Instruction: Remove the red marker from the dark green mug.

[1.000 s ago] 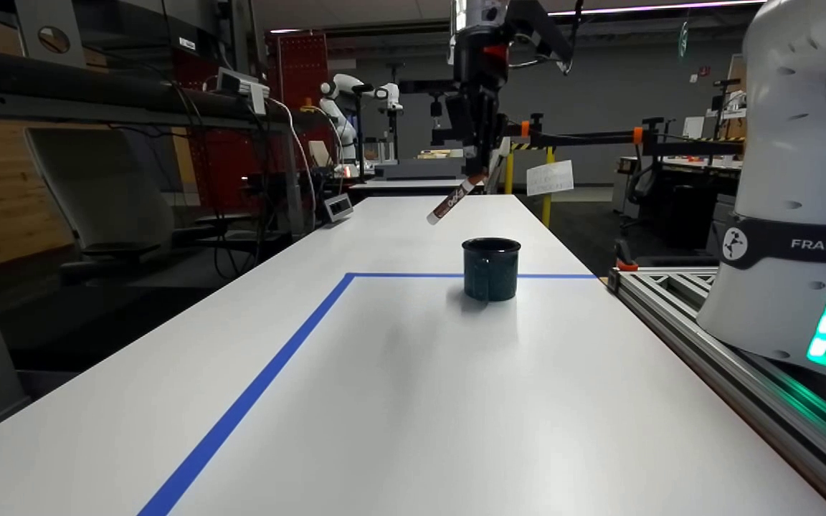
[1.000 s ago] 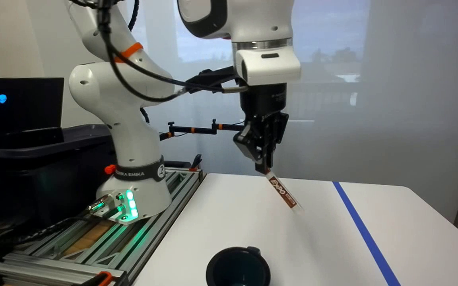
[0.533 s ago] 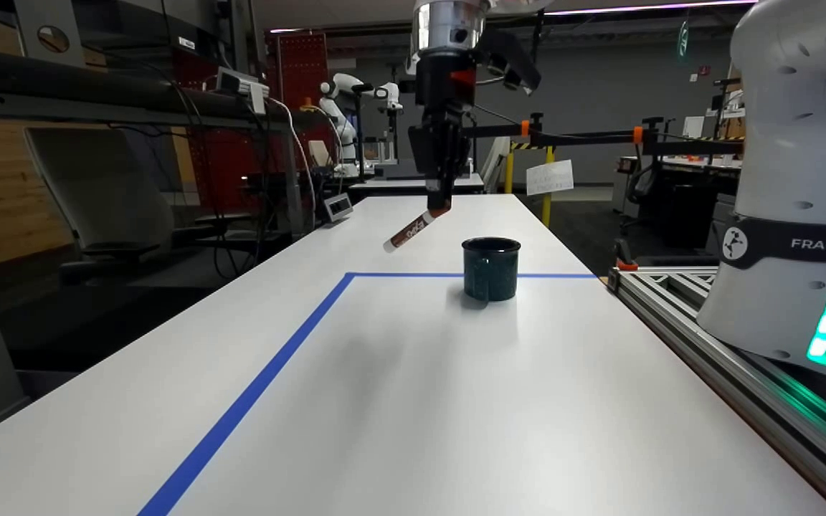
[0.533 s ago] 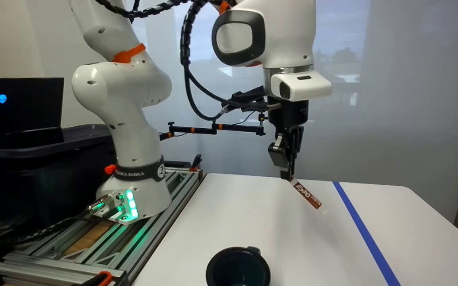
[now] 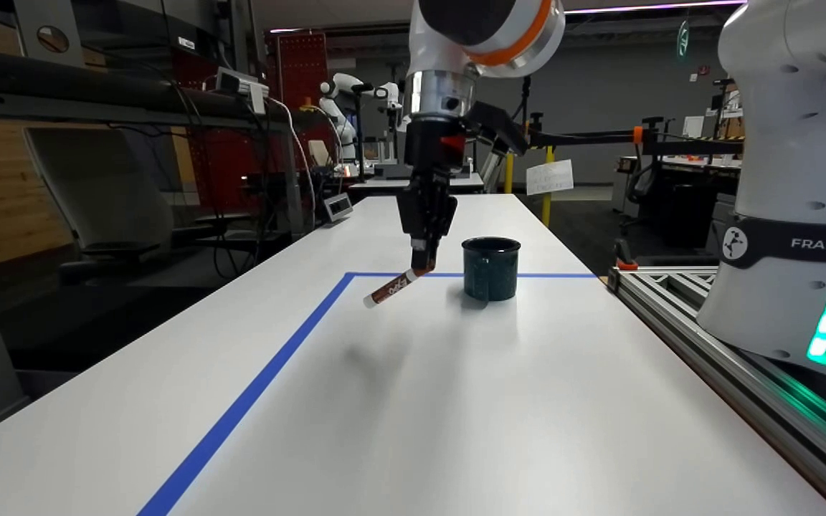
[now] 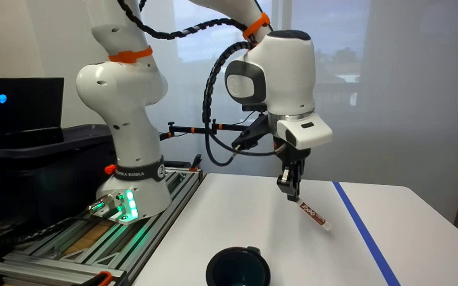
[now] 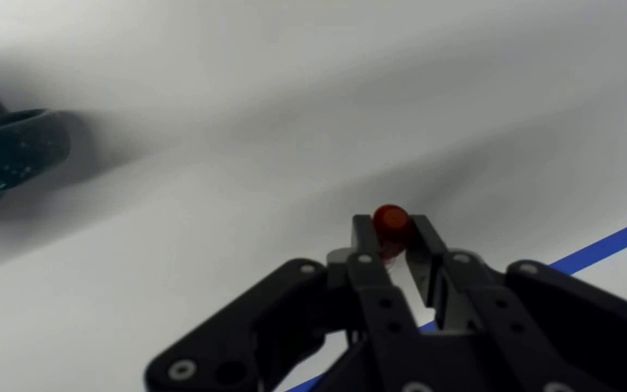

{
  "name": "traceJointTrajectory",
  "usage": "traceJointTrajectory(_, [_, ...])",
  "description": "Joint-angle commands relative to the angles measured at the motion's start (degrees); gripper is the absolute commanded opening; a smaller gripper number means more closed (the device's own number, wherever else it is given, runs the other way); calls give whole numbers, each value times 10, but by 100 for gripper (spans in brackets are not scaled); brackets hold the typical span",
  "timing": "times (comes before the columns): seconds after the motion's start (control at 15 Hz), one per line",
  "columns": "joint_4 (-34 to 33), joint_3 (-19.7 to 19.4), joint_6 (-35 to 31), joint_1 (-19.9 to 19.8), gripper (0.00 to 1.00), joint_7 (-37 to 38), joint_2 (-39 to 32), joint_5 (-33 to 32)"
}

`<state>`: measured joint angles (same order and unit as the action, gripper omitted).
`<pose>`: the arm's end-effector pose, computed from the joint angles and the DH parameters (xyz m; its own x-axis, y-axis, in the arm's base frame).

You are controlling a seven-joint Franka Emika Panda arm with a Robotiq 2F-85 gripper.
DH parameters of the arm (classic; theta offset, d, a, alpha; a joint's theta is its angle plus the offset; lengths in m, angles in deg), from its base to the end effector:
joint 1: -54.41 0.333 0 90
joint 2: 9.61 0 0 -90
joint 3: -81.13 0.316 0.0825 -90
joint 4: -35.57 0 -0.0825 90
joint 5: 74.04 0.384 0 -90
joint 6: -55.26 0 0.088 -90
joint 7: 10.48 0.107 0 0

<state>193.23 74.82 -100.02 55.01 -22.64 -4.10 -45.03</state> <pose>0.3903 -0.0551 0.2500 0.9388 -0.3415 0.0459 -0.3226 -0.9179 -0.2310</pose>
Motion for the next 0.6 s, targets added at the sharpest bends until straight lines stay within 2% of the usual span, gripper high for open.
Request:
traceJointTrajectory(0.0, [0,-5,-9,24,5,-140,-43,142])
traceJointTrajectory(0.2, [0,1,2,18,5,-216,-71,204])
traceJointTrajectory(0.53, [0,1,7,14,5,-244,-106,191])
